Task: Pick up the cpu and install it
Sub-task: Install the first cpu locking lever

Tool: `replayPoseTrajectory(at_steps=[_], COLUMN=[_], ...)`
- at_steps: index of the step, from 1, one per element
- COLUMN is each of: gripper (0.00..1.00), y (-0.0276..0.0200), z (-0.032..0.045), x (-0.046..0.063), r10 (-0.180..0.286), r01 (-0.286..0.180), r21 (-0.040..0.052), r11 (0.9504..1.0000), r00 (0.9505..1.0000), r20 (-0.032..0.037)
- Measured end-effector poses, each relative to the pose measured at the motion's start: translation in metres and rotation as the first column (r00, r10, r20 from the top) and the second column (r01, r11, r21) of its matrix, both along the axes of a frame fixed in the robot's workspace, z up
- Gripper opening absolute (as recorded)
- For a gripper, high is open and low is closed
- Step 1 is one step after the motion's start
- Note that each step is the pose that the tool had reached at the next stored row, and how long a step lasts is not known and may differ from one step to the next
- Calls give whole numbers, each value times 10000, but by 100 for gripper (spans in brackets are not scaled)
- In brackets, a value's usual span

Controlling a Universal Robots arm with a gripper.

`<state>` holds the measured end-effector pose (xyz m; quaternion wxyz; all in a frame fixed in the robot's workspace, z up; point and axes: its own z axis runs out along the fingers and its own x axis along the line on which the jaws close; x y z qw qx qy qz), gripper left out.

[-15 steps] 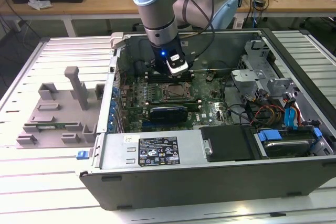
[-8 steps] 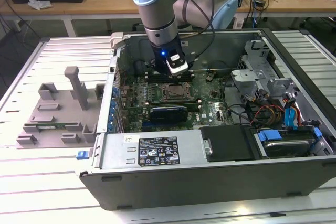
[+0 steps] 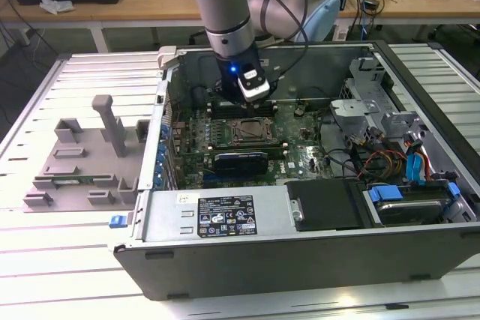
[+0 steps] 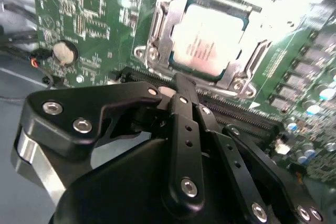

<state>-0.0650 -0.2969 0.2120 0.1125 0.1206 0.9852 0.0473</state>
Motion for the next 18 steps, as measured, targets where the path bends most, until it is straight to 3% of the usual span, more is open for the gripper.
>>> replayPoseTrajectory(at_steps=[4,5,6,7,8,12,13,14,15,16,18], gripper=[11,11,11,11,11,11,11,11,11,11,11], y=[1,0,0,0,0,0,1,0,0,0,0], z=[23,31,35,38,39,40,38,36,33,33,31], x=[1,1,1,2,2,2,8,33,64,84,111], r10=[-1,-1,-1,-1,0,-1,-2,-2,0,-1,-1], r01=[1,1,1,1,0,1,-7,-49,-104,-140,-187], r21=[-813,-1063,-1188,-1259,-1274,-1278,-1279,-1278,-1273,-1272,-1266], r11=[9967,9943,9929,9920,9918,9918,9918,9918,9918,9918,9918], r00=[10000,10000,10000,10000,10000,10000,10000,9992,9967,9939,9892], r20=[0,-1,-1,0,0,0,-74,-399,-818,-1106,-1469])
